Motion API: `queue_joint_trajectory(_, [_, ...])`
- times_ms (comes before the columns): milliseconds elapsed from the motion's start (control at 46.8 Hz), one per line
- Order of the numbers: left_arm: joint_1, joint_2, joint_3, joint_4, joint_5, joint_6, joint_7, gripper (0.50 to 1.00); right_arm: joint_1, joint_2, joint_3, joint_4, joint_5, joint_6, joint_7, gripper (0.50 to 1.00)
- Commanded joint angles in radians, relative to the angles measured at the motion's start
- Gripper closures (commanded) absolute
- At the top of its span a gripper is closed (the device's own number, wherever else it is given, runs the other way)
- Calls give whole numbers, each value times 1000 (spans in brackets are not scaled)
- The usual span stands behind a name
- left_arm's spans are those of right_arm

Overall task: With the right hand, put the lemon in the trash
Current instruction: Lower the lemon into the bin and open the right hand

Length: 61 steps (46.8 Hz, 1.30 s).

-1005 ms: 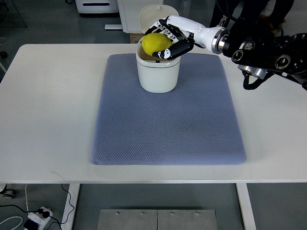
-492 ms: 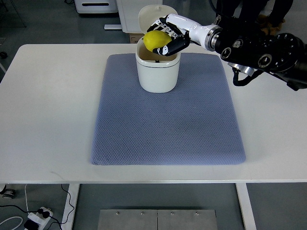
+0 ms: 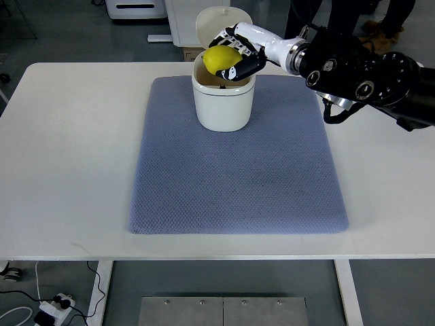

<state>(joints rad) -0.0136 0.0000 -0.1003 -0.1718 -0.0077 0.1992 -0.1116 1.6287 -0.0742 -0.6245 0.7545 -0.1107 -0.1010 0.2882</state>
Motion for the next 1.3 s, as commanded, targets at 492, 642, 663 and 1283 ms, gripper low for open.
queue_joint_trajectory(492, [0, 0, 1, 0, 0, 0, 1, 500, -17, 2, 2, -24, -1, -2, -4, 697])
queue_joint_trajectory(642, [0, 0, 1, 0, 0, -1, 0, 500, -17, 2, 2, -27, -1, -2, -15, 657])
queue_joint_trajectory(663, [0, 0, 1, 0, 0, 0, 0, 500, -17, 2, 2, -27, -1, -2, -15, 649])
queue_joint_trajectory(1283, [0, 0, 1, 0, 0, 0, 0, 500, -10, -7, -24, -18, -6, 11, -15, 500])
